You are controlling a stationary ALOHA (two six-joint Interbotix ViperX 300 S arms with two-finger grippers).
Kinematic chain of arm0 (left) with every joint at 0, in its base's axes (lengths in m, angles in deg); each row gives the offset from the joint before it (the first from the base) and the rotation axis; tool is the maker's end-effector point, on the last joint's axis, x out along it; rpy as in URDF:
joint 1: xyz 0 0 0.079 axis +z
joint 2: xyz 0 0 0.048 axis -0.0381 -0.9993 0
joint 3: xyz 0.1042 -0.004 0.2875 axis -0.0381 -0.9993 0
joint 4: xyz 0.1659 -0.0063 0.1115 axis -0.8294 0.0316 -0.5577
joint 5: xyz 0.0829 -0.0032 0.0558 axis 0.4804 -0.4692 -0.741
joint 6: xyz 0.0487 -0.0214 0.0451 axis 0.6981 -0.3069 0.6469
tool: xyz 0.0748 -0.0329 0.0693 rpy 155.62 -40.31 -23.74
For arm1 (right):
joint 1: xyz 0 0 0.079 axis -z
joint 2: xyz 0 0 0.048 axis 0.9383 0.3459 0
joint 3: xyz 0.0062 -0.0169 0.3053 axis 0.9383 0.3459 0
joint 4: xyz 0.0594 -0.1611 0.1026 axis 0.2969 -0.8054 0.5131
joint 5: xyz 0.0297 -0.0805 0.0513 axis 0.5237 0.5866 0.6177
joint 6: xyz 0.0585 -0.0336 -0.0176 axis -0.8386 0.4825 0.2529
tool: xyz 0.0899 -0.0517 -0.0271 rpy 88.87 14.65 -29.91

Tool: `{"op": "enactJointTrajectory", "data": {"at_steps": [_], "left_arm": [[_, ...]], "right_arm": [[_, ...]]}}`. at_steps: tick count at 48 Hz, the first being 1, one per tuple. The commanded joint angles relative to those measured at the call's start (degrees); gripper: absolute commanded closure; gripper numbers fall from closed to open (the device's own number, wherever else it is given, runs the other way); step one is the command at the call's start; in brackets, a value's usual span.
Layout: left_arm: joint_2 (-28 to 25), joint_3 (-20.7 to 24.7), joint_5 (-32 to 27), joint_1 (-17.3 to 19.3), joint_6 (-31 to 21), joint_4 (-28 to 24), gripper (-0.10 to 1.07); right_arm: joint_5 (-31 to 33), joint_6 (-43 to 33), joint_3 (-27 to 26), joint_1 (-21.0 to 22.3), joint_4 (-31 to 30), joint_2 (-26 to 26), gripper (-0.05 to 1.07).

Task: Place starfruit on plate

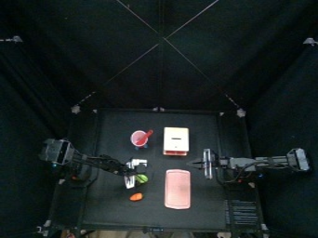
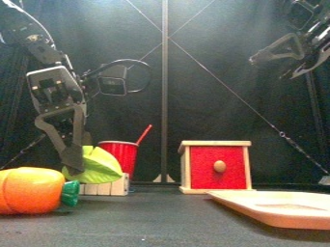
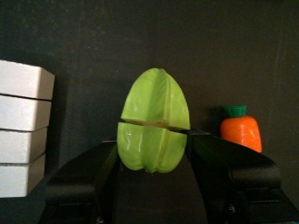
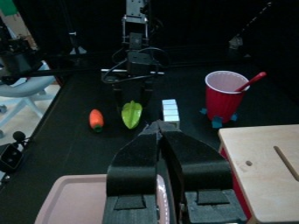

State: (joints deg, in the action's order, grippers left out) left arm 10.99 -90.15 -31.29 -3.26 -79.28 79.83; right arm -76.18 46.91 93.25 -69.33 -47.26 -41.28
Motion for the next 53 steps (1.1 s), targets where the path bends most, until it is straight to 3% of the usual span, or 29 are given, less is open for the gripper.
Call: {"op": "enactJointTrajectory", "data": {"at_steps": [1, 10, 19, 40, 53], "left_arm": [[0.88, 1.58, 0.18, -0.09, -0.09, 0.09, 0.37], [0.97, 4.83, 0.18, -0.18, -0.09, 0.62, 0.37], [-1.05, 11.07, 0.53, -0.18, 0.09, 0.44, 0.37], [-15.73, 27.25, 0.79, -0.26, 0.26, -0.26, 0.37], [-19.51, 32.34, 0.53, -0.18, 0.18, -0.97, 0.38]], "right_arm": [[-0.18, -0.09, -0.53, -0.79, -0.09, 0.18, 1.0], [0.35, -0.09, -0.44, -2.11, -0.09, -0.18, 1.0], [2.81, 0.0, -0.18, -2.37, -0.18, -0.7, 1.0], [7.03, -0.09, 0.97, -2.37, -1.32, -1.41, 1.0], [7.47, -0.09, 1.41, -2.29, -1.32, -3.08, 1.01]]}}
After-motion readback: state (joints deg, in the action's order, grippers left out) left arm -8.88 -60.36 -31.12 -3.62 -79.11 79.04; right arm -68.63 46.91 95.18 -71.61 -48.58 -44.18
